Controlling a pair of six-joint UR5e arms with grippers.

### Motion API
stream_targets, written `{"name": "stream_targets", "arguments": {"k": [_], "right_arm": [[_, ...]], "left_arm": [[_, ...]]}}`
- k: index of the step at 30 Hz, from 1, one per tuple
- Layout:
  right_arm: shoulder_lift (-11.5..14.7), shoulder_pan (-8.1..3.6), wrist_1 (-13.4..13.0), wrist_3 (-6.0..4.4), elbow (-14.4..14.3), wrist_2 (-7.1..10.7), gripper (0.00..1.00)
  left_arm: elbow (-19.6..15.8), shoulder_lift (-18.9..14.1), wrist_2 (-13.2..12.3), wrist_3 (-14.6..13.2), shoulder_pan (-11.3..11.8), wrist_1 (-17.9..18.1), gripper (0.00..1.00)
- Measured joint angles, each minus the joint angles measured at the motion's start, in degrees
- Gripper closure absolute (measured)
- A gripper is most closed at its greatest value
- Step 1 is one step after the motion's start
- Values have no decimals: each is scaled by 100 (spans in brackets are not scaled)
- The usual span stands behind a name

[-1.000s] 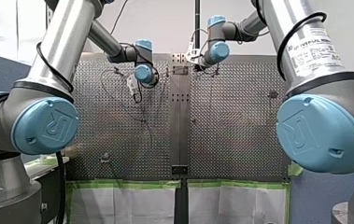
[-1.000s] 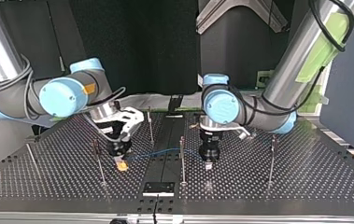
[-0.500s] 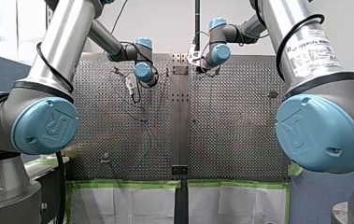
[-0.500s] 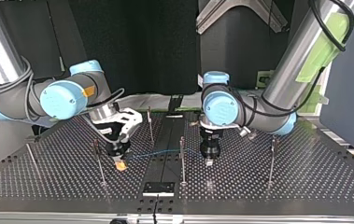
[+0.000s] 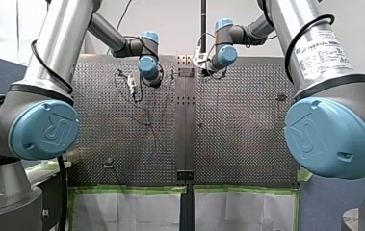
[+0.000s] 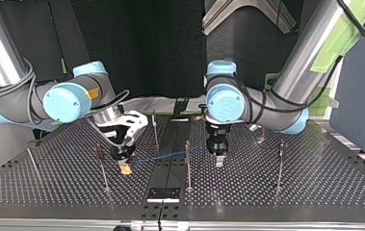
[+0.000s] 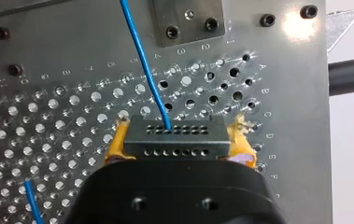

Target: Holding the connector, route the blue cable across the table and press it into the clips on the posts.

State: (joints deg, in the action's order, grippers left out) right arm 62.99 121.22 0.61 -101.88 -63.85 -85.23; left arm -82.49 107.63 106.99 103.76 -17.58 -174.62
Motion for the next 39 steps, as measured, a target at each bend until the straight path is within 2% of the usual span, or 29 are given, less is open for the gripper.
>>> {"name": "stream_targets", "arguments": {"k": [9, 17, 24, 32, 39], "right_arm": [[50, 14, 35, 0, -2, -3, 100], [90, 12, 86, 0, -13, -13, 100], [132, -17, 189, 1, -33, -55, 100], [186, -30, 357, 22, -88, -167, 100], [327, -58, 393, 49, -225, -268, 100]], "left_arm": [[-335, -348, -201, 10, -154, -240, 0], [-613, -668, -218, 21, -261, -258, 0], [-690, -956, -198, -18, -415, -305, 0], [-691, -1052, 112, -123, -789, -90, 0], [-621, -1050, 396, -145, -1088, 82, 0]]}}
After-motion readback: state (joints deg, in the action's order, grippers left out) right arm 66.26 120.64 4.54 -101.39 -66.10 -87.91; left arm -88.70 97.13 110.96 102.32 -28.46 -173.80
